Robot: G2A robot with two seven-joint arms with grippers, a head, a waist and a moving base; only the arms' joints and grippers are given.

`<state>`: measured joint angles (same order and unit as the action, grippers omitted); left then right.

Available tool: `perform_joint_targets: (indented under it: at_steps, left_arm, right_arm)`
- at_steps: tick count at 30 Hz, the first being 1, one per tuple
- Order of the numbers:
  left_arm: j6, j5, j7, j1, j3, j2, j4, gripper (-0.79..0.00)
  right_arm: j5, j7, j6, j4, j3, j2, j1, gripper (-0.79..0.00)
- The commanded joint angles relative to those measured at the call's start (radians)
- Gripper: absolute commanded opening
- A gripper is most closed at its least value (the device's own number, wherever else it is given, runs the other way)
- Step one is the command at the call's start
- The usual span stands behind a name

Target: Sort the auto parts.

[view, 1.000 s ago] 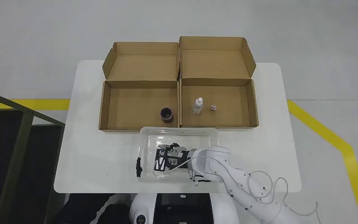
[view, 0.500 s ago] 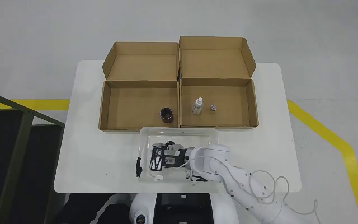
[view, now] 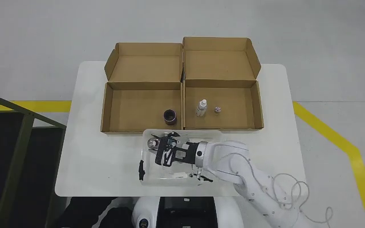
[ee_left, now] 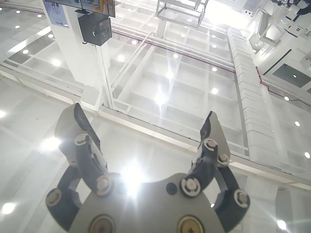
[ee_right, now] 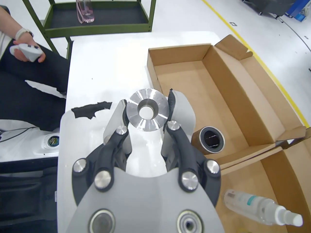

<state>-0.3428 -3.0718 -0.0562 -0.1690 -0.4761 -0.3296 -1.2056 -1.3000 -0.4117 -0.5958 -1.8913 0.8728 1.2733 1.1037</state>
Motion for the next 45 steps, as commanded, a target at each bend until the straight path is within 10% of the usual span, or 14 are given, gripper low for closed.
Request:
perform_joint_targets:
  at_steps: [1, 19, 45]
  left_arm:
    - [0.0, 0.0, 0.0, 0.0, 0.0, 0.0, 0.0, 0.0]
    - [0.0, 0.0, 0.0, 0.0, 0.0, 0.0, 0.0, 0.0]
    - [0.0, 0.0, 0.0, 0.0, 0.0, 0.0, 0.0, 0.0]
  right_arm:
    - [0.044, 0.032, 0.002, -0.017, 0.021, -0.002, 0.01, -0.785]
    - [0.192, 0.155, 0.008, -0.254, 0.309, -0.041, 0.13, -0.785]
    - [0.289, 0.259, 0.002, -0.213, 0.406, -0.055, 0.165, -0.785]
